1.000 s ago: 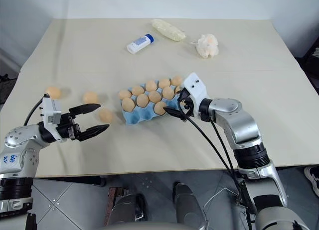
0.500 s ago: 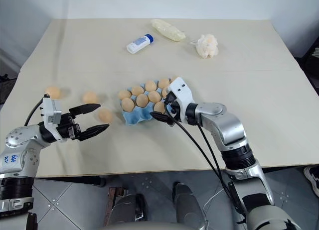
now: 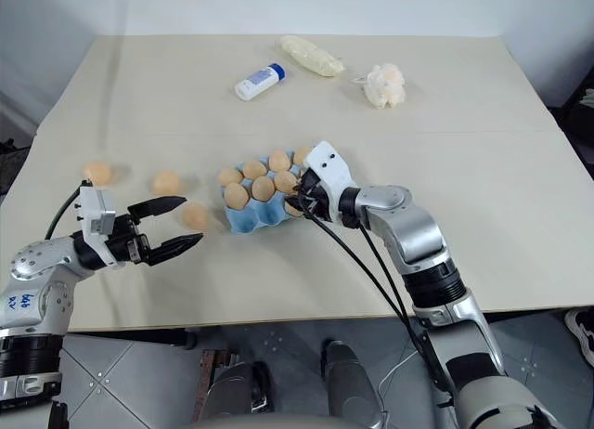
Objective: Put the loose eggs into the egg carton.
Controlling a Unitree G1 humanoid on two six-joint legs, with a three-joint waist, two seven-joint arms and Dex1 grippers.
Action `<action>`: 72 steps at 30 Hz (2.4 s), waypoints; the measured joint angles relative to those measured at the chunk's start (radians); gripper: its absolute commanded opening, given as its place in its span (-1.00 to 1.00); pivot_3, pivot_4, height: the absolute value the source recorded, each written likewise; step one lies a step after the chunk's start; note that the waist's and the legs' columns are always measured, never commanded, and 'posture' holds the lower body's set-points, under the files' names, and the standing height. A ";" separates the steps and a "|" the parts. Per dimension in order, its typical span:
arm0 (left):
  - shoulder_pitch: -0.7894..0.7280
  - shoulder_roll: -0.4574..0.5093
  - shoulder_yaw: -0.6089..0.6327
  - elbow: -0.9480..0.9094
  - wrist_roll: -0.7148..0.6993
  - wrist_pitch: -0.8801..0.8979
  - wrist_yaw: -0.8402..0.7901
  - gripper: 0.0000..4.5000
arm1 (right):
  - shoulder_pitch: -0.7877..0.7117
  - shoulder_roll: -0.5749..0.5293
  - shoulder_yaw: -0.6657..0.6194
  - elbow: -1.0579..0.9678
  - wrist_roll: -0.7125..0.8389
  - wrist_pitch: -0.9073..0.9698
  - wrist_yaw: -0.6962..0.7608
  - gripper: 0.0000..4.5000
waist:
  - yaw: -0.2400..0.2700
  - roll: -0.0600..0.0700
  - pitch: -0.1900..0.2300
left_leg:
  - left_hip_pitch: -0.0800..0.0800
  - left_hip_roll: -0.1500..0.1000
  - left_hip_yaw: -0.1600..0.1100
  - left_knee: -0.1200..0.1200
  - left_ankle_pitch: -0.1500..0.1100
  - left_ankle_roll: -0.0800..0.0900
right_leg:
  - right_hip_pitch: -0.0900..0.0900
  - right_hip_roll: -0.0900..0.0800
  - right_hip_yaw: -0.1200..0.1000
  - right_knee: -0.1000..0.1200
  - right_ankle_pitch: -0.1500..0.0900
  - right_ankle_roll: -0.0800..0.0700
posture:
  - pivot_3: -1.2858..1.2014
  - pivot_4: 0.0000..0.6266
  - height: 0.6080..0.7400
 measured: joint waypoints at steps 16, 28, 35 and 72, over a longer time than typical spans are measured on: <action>-0.004 -0.003 0.000 0.000 0.000 -0.009 0.009 1.00 | -0.004 -0.030 -0.021 -0.049 0.023 0.057 0.020 -0.09 | 0.000 0.000 0.000 | 0.000 0.000 0.000 0.000 0.000 0.000 | 0.000 0.000 0.000 0.000 0.000 0.000 | 0.03 -0.52 1.00; -0.001 -0.004 0.000 -0.008 0.000 -0.010 0.022 1.00 | -0.032 -0.073 0.011 -0.072 0.030 0.104 0.060 0.55 | 0.000 0.000 0.000 | 0.000 0.000 0.000 -0.001 0.000 0.000 | 0.000 0.000 0.000 -0.001 0.000 0.000 | 0.03 -0.52 1.00; 0.005 -0.006 0.000 -0.013 -0.001 -0.010 0.028 1.00 | -0.052 -0.072 0.068 -0.011 -0.005 0.109 0.065 0.55 | 0.000 0.000 0.000 | 0.000 0.000 0.000 0.000 0.000 0.000 | 0.000 0.000 0.000 -0.001 0.000 0.000 | 0.03 -0.52 1.00; 0.008 -0.006 0.001 -0.018 -0.001 -0.019 0.044 1.00 | -0.077 -0.166 -0.005 -0.035 -0.002 0.132 0.093 -0.51 | 0.000 0.000 0.000 | -0.001 0.000 0.000 -0.001 -0.001 0.000 | -0.001 -0.001 0.000 -0.002 0.000 -0.001 | 0.03 -0.52 1.00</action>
